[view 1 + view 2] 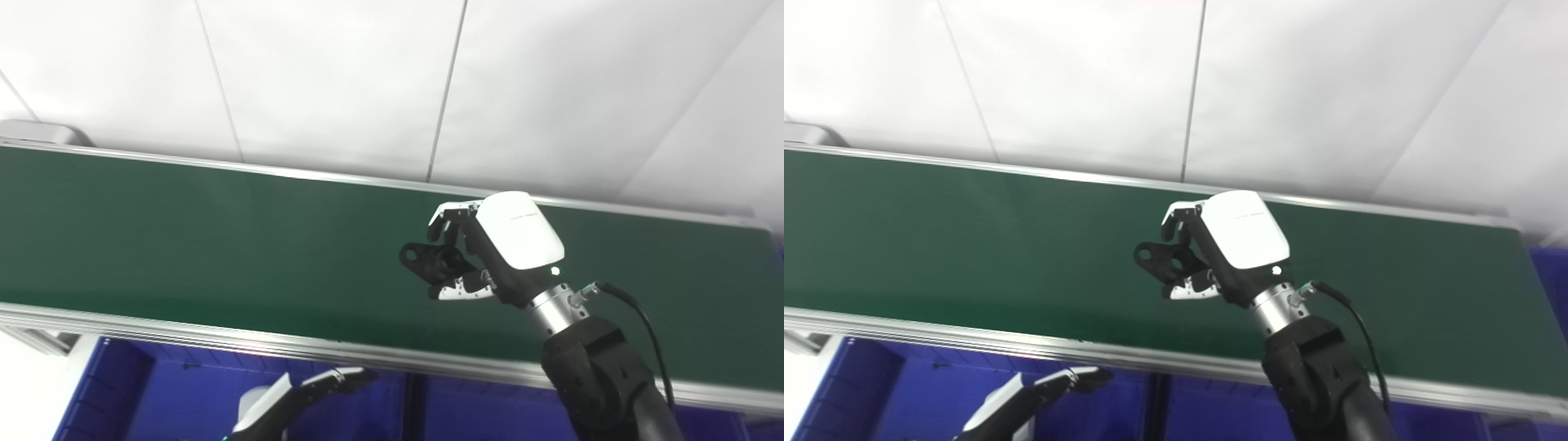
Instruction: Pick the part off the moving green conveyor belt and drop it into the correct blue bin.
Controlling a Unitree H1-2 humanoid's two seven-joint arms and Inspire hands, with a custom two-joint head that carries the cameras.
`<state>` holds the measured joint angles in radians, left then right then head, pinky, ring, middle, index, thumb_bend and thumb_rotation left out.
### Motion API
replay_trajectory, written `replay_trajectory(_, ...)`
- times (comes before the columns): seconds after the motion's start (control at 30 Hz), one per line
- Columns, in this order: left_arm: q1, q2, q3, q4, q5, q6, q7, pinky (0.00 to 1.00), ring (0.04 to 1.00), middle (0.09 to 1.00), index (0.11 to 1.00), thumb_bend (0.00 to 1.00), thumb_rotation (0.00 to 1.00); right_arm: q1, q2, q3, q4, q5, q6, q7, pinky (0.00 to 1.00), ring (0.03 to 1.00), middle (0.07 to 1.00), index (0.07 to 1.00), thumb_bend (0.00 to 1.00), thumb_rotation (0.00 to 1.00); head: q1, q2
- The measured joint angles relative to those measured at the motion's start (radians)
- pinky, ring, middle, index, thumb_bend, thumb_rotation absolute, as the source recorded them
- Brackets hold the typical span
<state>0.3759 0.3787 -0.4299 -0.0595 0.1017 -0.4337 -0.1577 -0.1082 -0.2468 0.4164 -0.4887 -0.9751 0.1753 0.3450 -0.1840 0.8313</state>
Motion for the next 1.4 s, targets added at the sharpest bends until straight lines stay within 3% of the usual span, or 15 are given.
replay_trajectory(0.1,0.007,0.0,0.011,-0.02,-0.012,0.0,-0.011,0.81,0.839,0.855,0.826,0.89,0.25,0.086,-0.006,-0.046,-0.087,0.008,0.0,0.012,0.19,0.258,0.472,0.482,0.53,0.0,-0.003,0.014)
replay_trajectory(0.33,0.014,0.0,0.042,-0.039,-0.041,0.0,-0.045,0.81,0.833,0.85,0.821,0.9,0.25,0.292,-0.025,-0.089,-0.206,0.012,0.0,0.066,0.18,0.228,0.47,0.482,0.53,0.0,-0.049,0.061)
replay_trajectory(0.5,0.017,0.0,0.071,-0.066,-0.087,0.0,-0.082,0.8,0.822,0.851,0.823,0.9,0.25,0.447,-0.04,-0.107,-0.228,0.012,-0.001,0.078,0.15,0.217,0.471,0.483,0.53,0.0,-0.089,0.11)
replay_trajectory(0.57,0.018,0.001,0.082,-0.069,-0.098,0.0,-0.093,0.81,0.821,0.847,0.822,0.9,0.24,0.502,-0.053,-0.107,-0.226,0.013,-0.004,0.081,0.2,0.26,0.436,0.497,0.53,0.0,-0.097,0.12)
replay_trajectory(0.77,0.017,0.0,0.115,-0.071,-0.106,0.0,-0.114,0.77,0.815,0.843,0.818,0.9,0.24,0.591,-0.065,-0.105,-0.152,-0.004,-0.068,0.002,0.27,0.346,0.414,0.515,0.53,0.0,-0.094,0.14)
replay_trajectory(0.83,0.017,-0.001,0.123,-0.071,-0.116,0.0,-0.123,0.76,0.814,0.844,0.818,0.9,0.24,0.597,-0.069,-0.097,-0.069,-0.032,-0.107,-0.065,0.31,0.38,0.424,0.513,0.53,0.0,-0.094,0.143)
replay_trajectory(0.97,0.018,-0.003,0.126,-0.089,-0.135,0.008,-0.143,0.77,0.817,0.856,0.828,0.89,0.21,0.578,-0.068,-0.071,0.066,-0.068,-0.12,-0.119,0.31,0.375,0.412,0.514,0.52,0.0,-0.098,0.157)
replay_trajectory(1.03,0.02,-0.004,0.126,-0.108,-0.159,0.016,-0.153,0.75,0.822,0.857,0.829,0.89,0.2,0.546,-0.061,-0.057,0.117,-0.086,-0.115,-0.085,0.33,0.408,0.428,0.513,0.52,0.0,-0.1,0.16)
replay_trajectory(1.07,0.019,-0.006,0.129,-0.112,-0.169,0.022,-0.156,0.73,0.824,0.855,0.827,0.89,0.19,0.515,-0.054,-0.044,0.139,-0.107,-0.1,-0.027,0.4,0.492,0.472,0.501,0.52,0.0,-0.103,0.167)
replay_trajectory(1.1,0.019,-0.008,0.131,-0.115,-0.177,0.029,-0.157,0.72,0.821,0.853,0.827,0.89,0.19,0.486,-0.048,-0.031,0.155,-0.124,-0.084,0.025,0.6,0.669,0.66,0.662,0.47,0.31,-0.107,0.167)
replay_trajectory(1.17,0.018,-0.012,0.133,-0.121,-0.186,0.039,-0.163,0.71,0.819,0.852,0.827,0.89,0.19,0.426,-0.037,-0.004,0.174,-0.172,-0.044,0.158,0.72,0.77,0.773,0.764,0.44,0.52,-0.107,0.167)
replay_trajectory(1.2,0.019,-0.013,0.134,-0.12,-0.191,0.041,-0.165,0.71,0.817,0.853,0.827,0.89,0.19,0.395,-0.036,0.008,0.178,-0.199,-0.026,0.238,0.86,0.882,0.879,0.852,0.53,0.75,-0.113,0.169)
replay_trajectory(1.23,0.019,-0.015,0.136,-0.121,-0.192,0.042,-0.166,0.71,0.817,0.853,0.828,0.89,0.19,0.369,-0.034,0.017,0.184,-0.23,-0.002,0.301,0.93,0.94,0.934,0.897,0.57,0.87,-0.114,0.169)
replay_trajectory(1.3,0.019,-0.021,0.142,-0.12,-0.192,0.042,-0.166,0.71,0.819,0.853,0.826,0.89,0.19,0.332,-0.016,0.021,0.209,-0.295,0.041,0.401,0.99,0.988,0.987,0.95,0.66,0.97,-0.115,0.167)
replay_trajectory(1.4,0.02,-0.034,0.146,-0.12,-0.192,0.044,-0.167,0.75,0.822,0.85,0.825,0.89,0.21,0.332,-0.003,0.021,0.185,-0.358,0.064,0.457,1.0,1.0,1.0,0.962,0.67,1.0,-0.112,0.17)
